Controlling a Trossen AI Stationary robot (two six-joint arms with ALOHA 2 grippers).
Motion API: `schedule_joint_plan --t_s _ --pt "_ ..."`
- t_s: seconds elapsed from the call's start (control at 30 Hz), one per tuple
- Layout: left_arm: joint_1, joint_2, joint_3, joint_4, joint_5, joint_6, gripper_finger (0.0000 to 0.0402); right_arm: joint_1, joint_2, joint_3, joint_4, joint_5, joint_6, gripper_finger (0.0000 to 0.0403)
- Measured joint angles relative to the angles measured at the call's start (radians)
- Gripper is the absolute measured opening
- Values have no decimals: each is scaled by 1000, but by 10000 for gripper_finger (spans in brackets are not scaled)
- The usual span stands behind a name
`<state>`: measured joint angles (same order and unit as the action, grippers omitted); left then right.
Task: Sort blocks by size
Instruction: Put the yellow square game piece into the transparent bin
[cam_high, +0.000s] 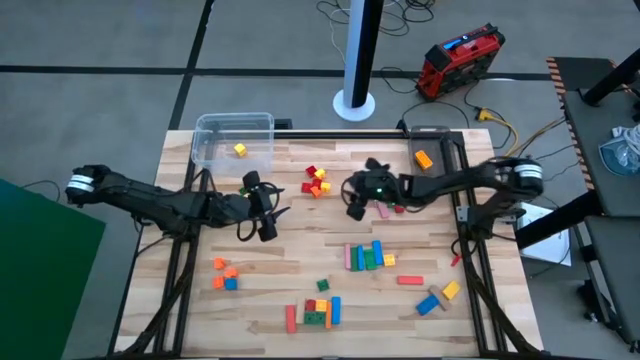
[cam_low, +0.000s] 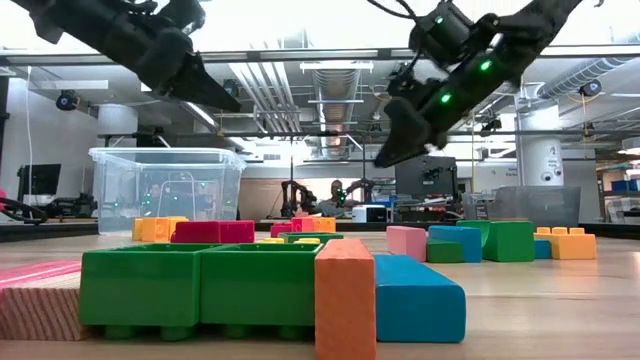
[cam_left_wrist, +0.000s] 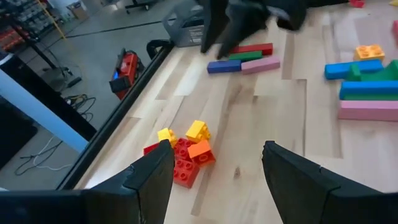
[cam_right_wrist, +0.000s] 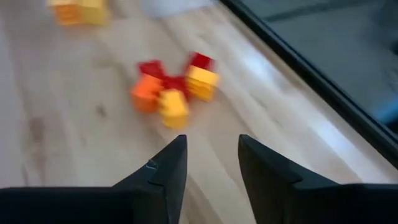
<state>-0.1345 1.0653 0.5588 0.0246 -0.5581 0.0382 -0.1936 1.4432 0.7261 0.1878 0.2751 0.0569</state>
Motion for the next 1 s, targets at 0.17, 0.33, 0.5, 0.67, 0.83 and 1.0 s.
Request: schedule_joint_plan --t_s 0.17,0.33,0.5,0.67,0.83,1.0 --pt "0 0 2 5 0 3 219 -6 179 52 166 -48 -143 181" --pt "0 -8 2 2 0 3 219 -30 309 164 150 -48 -181 212" --pt "0 -12 2 1 0 2 219 -53 374 268 6 -48 -177 230" --pt "0 -13 2 0 1 3 219 -64 414 313 -37 -99 -171 238" --pt "0 -13 2 0 1 2 219 -65 425 326 -50 -103 -170 228" --pt "0 -13 2 -1 2 2 219 -69 425 326 -50 -110 -170 211"
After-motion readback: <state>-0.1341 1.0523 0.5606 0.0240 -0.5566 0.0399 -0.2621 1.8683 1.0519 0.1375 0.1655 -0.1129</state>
